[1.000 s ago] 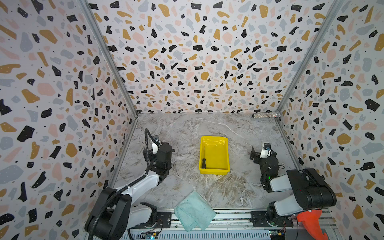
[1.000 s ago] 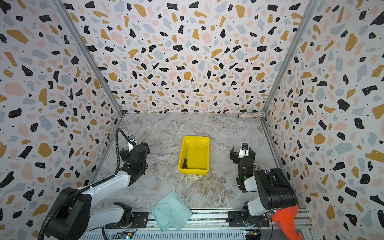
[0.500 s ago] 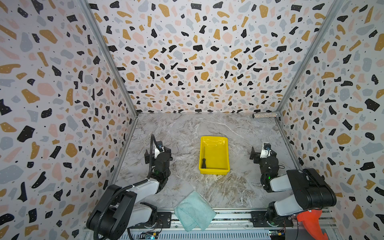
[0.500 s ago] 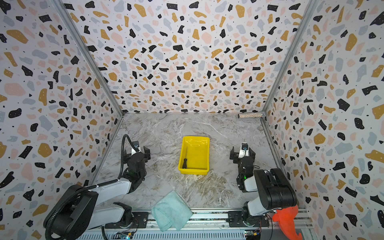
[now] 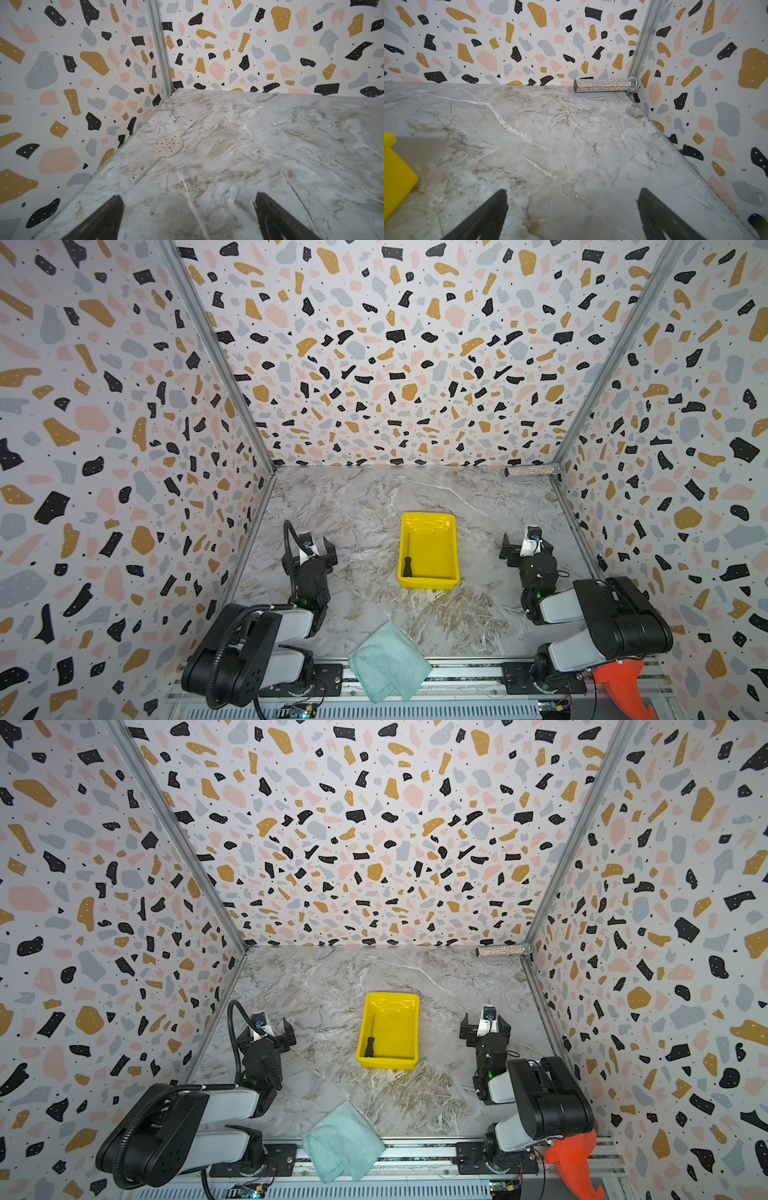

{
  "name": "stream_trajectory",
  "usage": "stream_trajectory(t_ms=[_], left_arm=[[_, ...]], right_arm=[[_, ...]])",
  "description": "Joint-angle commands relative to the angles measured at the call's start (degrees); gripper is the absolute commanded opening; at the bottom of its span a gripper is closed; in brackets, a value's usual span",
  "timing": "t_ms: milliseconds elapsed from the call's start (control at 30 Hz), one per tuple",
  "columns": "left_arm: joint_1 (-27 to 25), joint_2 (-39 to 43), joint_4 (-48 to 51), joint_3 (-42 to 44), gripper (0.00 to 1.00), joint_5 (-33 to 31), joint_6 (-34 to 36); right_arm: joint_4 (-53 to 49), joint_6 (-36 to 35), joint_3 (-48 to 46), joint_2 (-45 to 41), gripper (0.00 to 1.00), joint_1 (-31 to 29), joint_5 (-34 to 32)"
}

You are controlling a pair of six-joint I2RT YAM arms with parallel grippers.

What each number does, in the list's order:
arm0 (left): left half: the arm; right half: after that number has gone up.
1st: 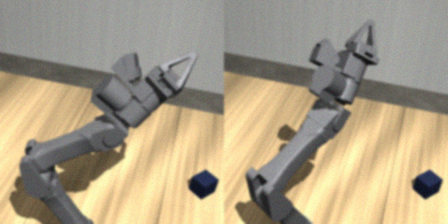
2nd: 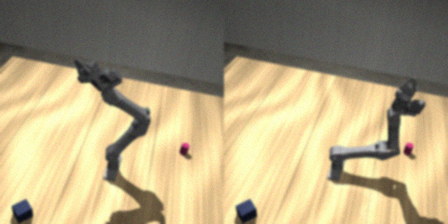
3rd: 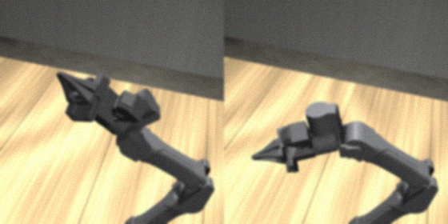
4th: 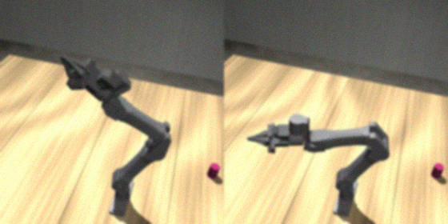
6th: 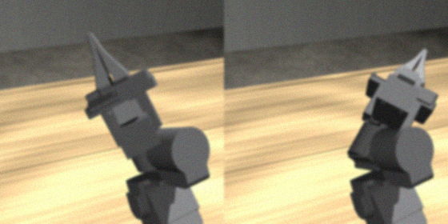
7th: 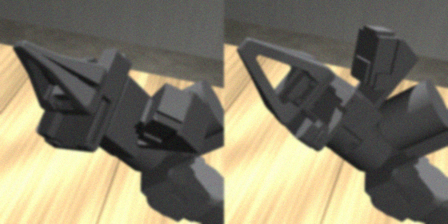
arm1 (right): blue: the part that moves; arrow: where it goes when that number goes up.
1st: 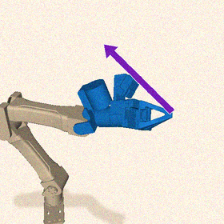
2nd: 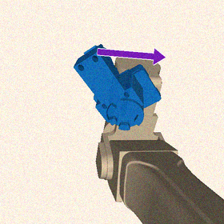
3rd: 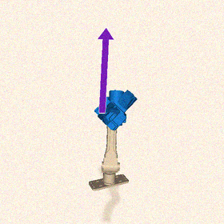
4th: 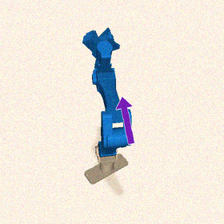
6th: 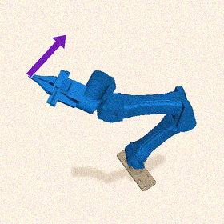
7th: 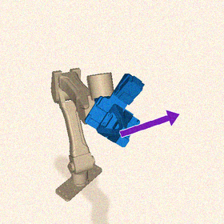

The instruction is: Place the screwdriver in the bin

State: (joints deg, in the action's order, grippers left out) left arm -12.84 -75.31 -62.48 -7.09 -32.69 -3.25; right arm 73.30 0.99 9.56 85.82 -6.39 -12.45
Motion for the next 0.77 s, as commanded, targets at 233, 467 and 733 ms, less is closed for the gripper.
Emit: stream_trajectory(t_ms=[233,467,733], left_arm=[[0.4,-0.2,-6.2,1.0,1.0,1.8,-0.6],[0.4,-0.3,-6.3,1.1,1.0,1.7,-0.6],[0.4,-0.3,-6.4,1.1,1.0,1.8,-0.6]], right_arm=[[1.1,0.3,1.0,-0.1,0.99,-0.1,-0.5],[1.0,0.3,1.1,-0.2,0.99,0.0,-0.5],[0.8,0.2,1.2,-0.1,0.99,-0.2,-0.5]])
